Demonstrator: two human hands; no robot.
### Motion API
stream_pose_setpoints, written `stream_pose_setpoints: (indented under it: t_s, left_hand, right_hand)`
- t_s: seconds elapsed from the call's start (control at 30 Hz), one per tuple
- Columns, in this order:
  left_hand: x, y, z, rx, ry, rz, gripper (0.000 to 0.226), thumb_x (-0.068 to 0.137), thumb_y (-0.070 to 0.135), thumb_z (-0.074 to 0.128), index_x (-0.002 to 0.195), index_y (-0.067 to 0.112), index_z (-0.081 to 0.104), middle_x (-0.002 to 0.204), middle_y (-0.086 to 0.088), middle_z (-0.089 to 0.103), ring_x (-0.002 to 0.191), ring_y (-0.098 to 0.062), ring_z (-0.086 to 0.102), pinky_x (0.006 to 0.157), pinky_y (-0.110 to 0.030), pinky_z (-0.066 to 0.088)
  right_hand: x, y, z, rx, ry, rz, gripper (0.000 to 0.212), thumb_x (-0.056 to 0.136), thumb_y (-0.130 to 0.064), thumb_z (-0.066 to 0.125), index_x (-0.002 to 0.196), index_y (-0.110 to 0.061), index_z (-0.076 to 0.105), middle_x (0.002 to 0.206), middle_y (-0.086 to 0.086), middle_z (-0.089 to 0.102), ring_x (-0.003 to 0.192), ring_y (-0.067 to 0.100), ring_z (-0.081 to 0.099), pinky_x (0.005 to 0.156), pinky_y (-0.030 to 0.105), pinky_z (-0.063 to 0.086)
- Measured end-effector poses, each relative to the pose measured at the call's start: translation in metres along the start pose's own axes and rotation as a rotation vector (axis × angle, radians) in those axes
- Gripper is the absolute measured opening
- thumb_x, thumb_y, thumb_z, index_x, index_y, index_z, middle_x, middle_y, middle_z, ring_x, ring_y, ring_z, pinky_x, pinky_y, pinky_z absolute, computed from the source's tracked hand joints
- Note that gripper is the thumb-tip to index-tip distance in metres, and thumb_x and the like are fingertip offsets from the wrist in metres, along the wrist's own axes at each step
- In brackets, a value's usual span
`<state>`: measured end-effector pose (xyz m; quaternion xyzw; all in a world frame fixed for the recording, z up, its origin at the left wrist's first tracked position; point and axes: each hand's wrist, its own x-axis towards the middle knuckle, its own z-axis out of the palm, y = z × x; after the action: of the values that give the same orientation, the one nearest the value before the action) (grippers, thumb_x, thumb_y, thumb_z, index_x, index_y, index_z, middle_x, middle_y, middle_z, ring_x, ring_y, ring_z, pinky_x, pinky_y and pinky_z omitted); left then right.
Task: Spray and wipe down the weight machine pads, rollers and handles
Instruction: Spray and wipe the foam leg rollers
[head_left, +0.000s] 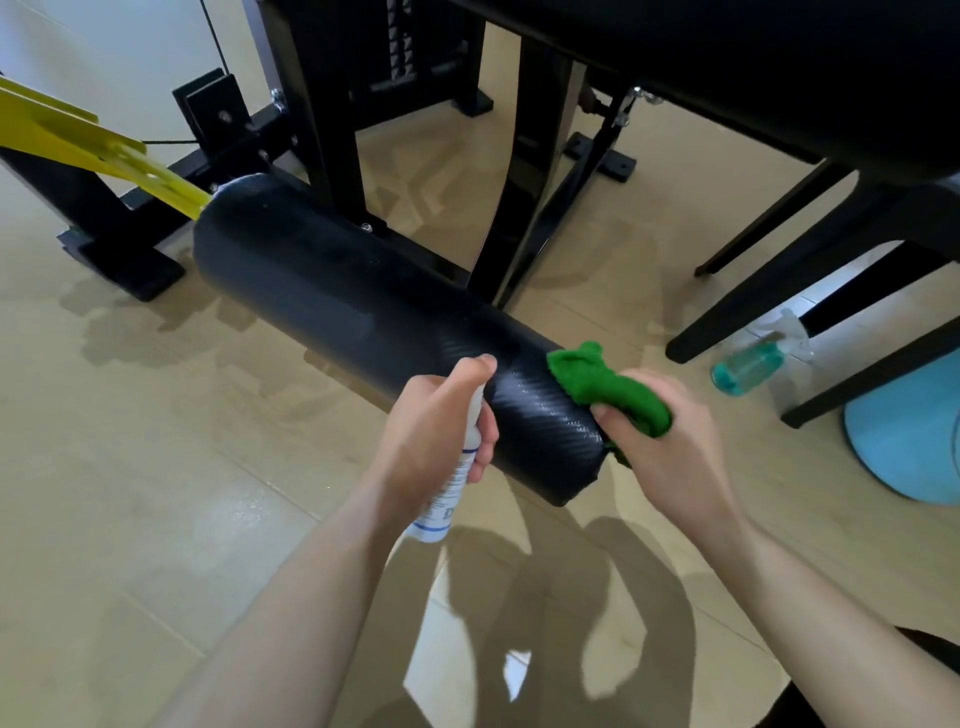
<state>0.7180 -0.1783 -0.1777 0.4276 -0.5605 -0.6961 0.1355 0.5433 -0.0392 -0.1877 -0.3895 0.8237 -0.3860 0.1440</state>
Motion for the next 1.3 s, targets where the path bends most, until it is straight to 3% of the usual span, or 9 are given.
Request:
stream_pose_setpoints:
  t_s: [0.13,0.23,0.33,0.53,0.67,0.8,1.07,1.2,1.3]
  left_hand:
    - [-0.001,0.0,0.006,-0.011,0.025,-0.022,0.064,0.1,0.046,0.048,0.049,0.008,0.05,0.045,-0.013,0.046,0.044,-0.023,0.043,0.055,-0.031,0.041]
    - [-0.004,-0.003,0.008,0.014,0.037,-0.039,0.064,0.101,0.044,0.049,0.049,0.007,0.05,0.046,-0.012,0.046,0.041,-0.022,0.041,0.053,-0.031,0.04]
    - [-0.009,-0.006,0.004,0.046,0.04,-0.04,0.061,0.102,0.044,0.047,0.057,0.003,0.053,0.046,-0.013,0.046,0.044,-0.022,0.041,0.055,-0.031,0.042]
    - [-0.013,-0.009,-0.012,0.125,0.021,-0.005,0.054,0.095,0.04,0.044,0.054,0.006,0.051,0.043,-0.012,0.048,0.044,-0.023,0.041,0.049,-0.023,0.04]
    - [-0.013,-0.011,-0.022,0.14,0.003,-0.02,0.053,0.1,0.034,0.045,0.058,0.002,0.054,0.045,-0.014,0.049,0.043,-0.023,0.041,0.056,-0.029,0.042]
    - [-0.015,-0.005,-0.037,0.045,0.121,0.037,0.067,0.103,0.048,0.045,0.053,0.003,0.053,0.048,-0.018,0.052,0.046,-0.024,0.046,0.059,-0.03,0.044]
    - [-0.007,-0.009,-0.083,-0.201,0.376,0.071,0.064,0.103,0.043,0.05,0.055,0.001,0.055,0.051,-0.019,0.047,0.042,-0.024,0.042,0.049,-0.031,0.04]
    - [-0.009,-0.011,-0.073,-0.081,0.349,0.041,0.069,0.105,0.046,0.048,0.055,-0.003,0.055,0.046,-0.017,0.048,0.04,-0.023,0.044,0.044,-0.022,0.041]
    - [-0.012,-0.016,-0.063,-0.039,0.277,0.015,0.065,0.105,0.046,0.05,0.06,0.0,0.056,0.047,-0.014,0.049,0.041,-0.022,0.043,0.049,-0.024,0.042]
  right_hand:
    - [-0.026,-0.007,0.004,-0.119,0.033,-0.116,0.031,0.075,-0.007,0.083,0.098,-0.023,0.071,0.111,-0.011,0.059,0.106,-0.012,0.052,0.09,0.003,0.034]
    - [-0.036,-0.011,0.003,-0.045,0.031,-0.068,0.038,0.073,0.005,0.078,0.093,-0.027,0.071,0.099,-0.013,0.064,0.095,0.0,0.061,0.081,0.013,0.044]
    - [-0.03,-0.019,-0.008,0.118,0.145,0.114,0.029,0.085,-0.005,0.071,0.091,-0.033,0.067,0.086,-0.012,0.067,0.083,0.008,0.064,0.077,0.034,0.051]
    - [-0.011,-0.039,-0.017,0.265,0.265,0.161,0.017,0.093,-0.013,0.062,0.089,-0.03,0.064,0.078,-0.014,0.064,0.073,0.005,0.058,0.069,0.036,0.049]
    - [-0.009,-0.034,0.004,0.07,0.194,-0.052,0.022,0.093,-0.023,0.06,0.114,-0.029,0.065,0.118,-0.006,0.065,0.115,0.015,0.059,0.102,0.046,0.047]
    - [-0.008,-0.035,0.052,-0.625,-0.076,-0.319,0.065,0.088,-0.044,0.056,0.15,-0.027,0.044,0.159,0.007,0.036,0.142,0.032,0.039,0.118,0.052,0.028]
    - [0.088,-0.132,0.177,-0.878,-0.211,-0.691,0.059,0.094,-0.046,0.044,0.152,-0.033,0.039,0.161,0.009,0.032,0.144,0.041,0.032,0.112,0.058,0.03]
    - [0.053,-0.084,0.123,-0.965,-0.221,-0.773,0.055,0.093,-0.052,0.045,0.147,-0.038,0.047,0.164,0.008,0.029,0.142,0.048,0.032,0.111,0.063,0.029]
    - [0.01,-0.022,0.049,-1.057,-0.301,-0.788,0.064,0.086,-0.045,0.07,0.146,-0.04,0.048,0.163,0.01,0.029,0.143,0.051,0.031,0.112,0.067,0.029]
